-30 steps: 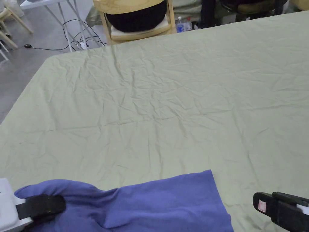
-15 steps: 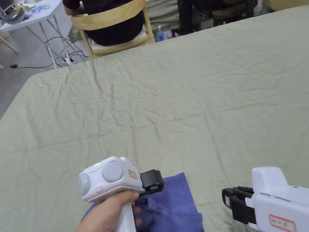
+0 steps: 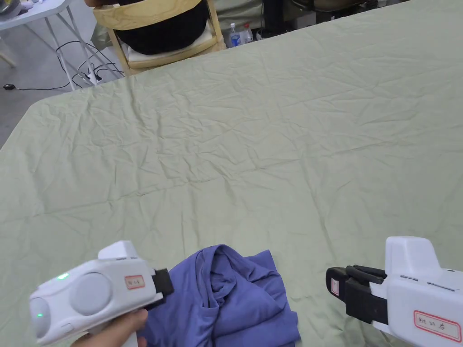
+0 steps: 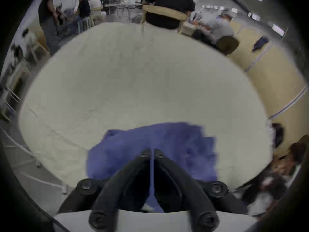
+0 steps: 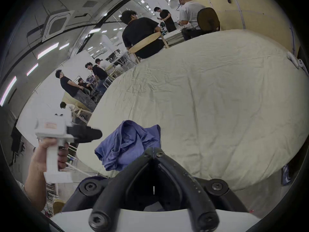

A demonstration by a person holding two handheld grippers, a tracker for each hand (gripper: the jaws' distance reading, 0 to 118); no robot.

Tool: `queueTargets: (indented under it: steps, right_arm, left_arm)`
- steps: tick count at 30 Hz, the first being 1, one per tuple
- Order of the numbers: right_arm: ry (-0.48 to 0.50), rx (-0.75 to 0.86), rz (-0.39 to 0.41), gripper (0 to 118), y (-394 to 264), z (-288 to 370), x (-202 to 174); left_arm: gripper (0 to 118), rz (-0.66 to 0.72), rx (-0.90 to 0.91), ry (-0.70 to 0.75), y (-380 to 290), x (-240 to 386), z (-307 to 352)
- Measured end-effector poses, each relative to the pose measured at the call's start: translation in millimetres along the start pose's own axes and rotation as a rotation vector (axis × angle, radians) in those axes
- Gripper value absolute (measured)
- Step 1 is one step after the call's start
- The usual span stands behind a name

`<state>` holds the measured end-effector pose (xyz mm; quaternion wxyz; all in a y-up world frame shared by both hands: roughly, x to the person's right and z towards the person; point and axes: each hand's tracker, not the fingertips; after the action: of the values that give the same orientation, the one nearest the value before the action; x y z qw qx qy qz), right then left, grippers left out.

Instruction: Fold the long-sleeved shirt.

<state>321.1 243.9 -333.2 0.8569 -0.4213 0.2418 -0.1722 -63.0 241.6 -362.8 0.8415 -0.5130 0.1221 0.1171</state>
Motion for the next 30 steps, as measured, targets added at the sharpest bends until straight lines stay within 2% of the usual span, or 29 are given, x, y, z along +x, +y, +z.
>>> queueTargets:
  steps: [1, 5, 9, 10, 16, 19, 21, 24, 28, 30]
  right_arm:
    - [0.0, 0.0, 0.0, 2, 0, 0, 0]
    - [-0.006, 0.004, -0.003, 2, 1, -1, 1]
    - [-0.017, 0.009, -0.024, 2, 0, -2, 5]
    - [-0.026, 0.01, -0.031, 2, 0, -1, 6]
    - [-0.093, 0.009, -0.064, 2, 5, 5, 15]
    - [-0.17, -0.002, -0.1, 2, 14, 6, 16]
    - [-0.207, -0.011, -0.114, 2, 21, 1, 10]
    - [-0.179, -0.037, -0.14, 2, 33, -15, -13]
    - [-0.003, -0.108, -0.134, 2, 49, -56, -68]
    - [0.061, -0.178, -0.115, 2, 53, -82, -92]
  left_arm:
    - [4, -0.034, -0.039, 0.035, -7, 6, -14]
    - [3, -0.059, -0.157, -0.101, -36, 46, -49]
    - [3, -0.202, -0.032, -0.005, -54, 116, -46]
    - [3, -0.193, -0.012, -0.029, -55, 128, -44]
    - [3, -0.118, -0.098, -0.29, -49, 157, -38]
    - [2, 0.03, -0.213, -0.611, -39, 130, -12]
    - [2, 0.041, -0.185, -0.672, -28, 98, 15]
    - [2, 0.061, -0.072, -0.586, -6, 30, 42]
    - [2, 0.196, 0.027, -0.336, 17, -77, 53]
    - [3, 0.208, 0.024, -0.239, 20, -113, 48]
